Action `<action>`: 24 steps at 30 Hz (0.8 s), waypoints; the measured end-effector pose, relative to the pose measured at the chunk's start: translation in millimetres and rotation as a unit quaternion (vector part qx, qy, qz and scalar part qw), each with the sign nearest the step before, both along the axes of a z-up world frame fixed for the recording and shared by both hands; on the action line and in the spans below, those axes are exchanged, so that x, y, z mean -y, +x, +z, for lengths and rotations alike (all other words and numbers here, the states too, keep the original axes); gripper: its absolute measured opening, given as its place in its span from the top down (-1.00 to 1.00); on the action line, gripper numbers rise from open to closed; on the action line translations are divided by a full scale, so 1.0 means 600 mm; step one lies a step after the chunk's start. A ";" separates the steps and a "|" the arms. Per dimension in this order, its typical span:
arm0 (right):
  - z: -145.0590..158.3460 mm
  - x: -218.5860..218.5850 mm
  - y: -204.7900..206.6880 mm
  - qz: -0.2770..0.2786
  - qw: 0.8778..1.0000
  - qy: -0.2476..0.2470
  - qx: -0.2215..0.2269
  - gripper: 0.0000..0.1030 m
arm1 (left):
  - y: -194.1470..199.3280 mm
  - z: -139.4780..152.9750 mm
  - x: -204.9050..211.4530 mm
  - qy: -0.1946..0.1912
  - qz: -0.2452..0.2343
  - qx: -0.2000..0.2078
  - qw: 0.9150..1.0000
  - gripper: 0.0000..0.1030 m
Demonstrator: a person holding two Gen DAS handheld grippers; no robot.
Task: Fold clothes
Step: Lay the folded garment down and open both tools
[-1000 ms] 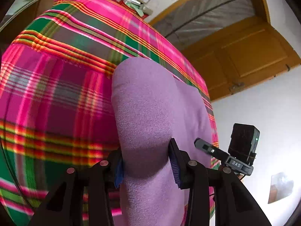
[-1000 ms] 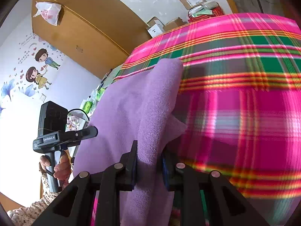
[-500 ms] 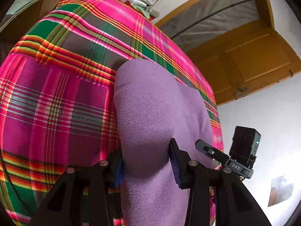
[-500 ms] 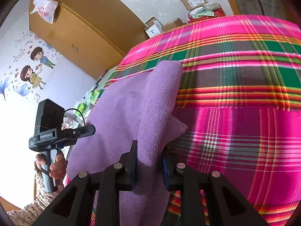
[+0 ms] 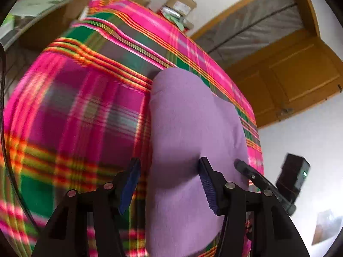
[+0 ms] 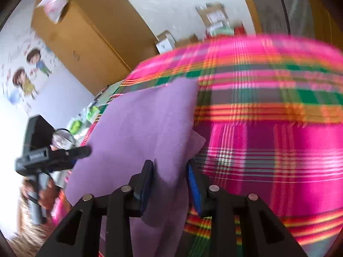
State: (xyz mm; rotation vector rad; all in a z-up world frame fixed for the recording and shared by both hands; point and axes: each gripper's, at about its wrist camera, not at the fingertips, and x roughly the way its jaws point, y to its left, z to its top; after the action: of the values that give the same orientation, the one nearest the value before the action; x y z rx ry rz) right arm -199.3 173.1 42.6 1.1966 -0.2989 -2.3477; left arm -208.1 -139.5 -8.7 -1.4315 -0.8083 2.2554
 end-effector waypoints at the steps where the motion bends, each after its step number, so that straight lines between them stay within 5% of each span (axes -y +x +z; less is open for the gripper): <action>1: 0.009 0.005 0.012 0.003 1.000 0.012 -0.018 0.35 | 0.008 0.001 -0.002 -0.007 0.002 0.000 1.000 -0.11; 9: 0.027 0.034 0.101 0.035 0.995 0.052 -0.083 0.48 | 0.056 -0.007 -0.003 -0.047 0.018 -0.005 0.999 -0.12; 15: 0.001 0.036 0.122 0.027 0.994 0.093 -0.060 0.56 | 0.074 -0.005 -0.008 -0.080 0.025 -0.013 0.996 -0.12; 24: -0.002 0.018 0.143 -0.001 0.996 0.088 -0.033 0.56 | 0.090 -0.009 -0.022 -0.116 0.037 -0.015 0.992 -0.12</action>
State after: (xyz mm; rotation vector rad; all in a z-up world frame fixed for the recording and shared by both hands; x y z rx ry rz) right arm -113.5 162.2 41.2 1.1937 -0.0713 -2.4503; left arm -153.9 -126.3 -14.2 -1.4843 -0.6149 2.4891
